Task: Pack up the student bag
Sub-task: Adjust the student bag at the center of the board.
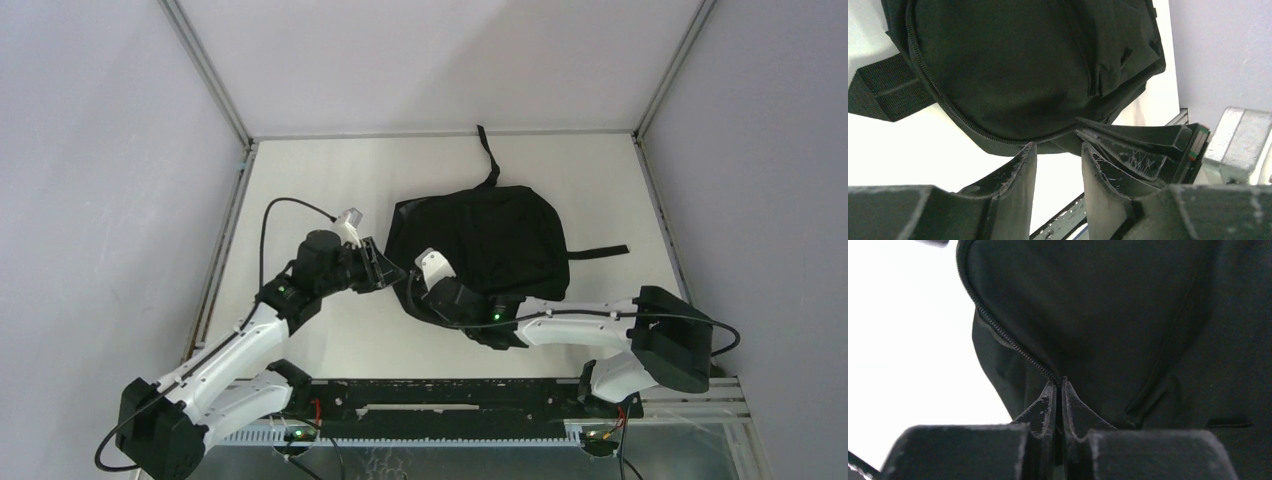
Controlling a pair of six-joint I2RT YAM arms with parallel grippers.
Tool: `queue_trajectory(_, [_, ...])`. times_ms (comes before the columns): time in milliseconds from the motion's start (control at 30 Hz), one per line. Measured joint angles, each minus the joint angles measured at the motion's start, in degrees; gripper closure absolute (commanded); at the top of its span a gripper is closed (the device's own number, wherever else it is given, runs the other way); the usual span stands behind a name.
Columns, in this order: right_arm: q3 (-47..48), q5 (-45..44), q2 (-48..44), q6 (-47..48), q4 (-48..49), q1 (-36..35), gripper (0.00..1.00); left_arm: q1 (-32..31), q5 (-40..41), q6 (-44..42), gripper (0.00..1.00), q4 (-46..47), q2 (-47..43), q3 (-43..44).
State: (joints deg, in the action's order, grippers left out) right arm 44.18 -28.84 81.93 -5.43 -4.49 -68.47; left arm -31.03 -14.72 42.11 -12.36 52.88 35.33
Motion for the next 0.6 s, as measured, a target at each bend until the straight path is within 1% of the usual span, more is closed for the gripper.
queue_trajectory(67, [0.7,-0.7,0.0,-1.2,-0.5,1.1,1.0,0.0,-0.4,0.0,0.57,0.0,0.3,0.0])
queue_trajectory(133, [1.4,0.5,-0.2,-3.0,-1.4,2.7,1.0,0.0,-1.1,-0.1,0.57,0.2,0.5,-0.1])
queue_trajectory(267, [1.4,7.3,-3.9,-7.8,-2.6,8.1,1.0,-0.6,-3.7,-0.6,0.58,1.6,1.0,-0.9])
queue_trajectory(333, [0.5,10.7,-7.4,-10.2,-2.1,10.4,1.0,-2.5,-5.1,-1.7,0.58,2.8,2.4,-0.9])
queue_trajectory(467, [-1.0,14.4,-13.4,-13.7,-1.6,12.9,1.0,-9.1,-7.9,-4.4,0.58,4.7,8.0,-0.4])
queue_trajectory(500, [-1.1,15.0,-14.3,-14.5,-1.5,13.0,1.0,-10.9,-8.4,-5.0,0.58,5.3,10.1,0.0])
queue_trajectory(600, [-1.8,16.6,-15.7,-16.1,-1.0,13.7,1.0,-13.6,-9.7,-5.2,0.58,7.8,14.5,0.9])
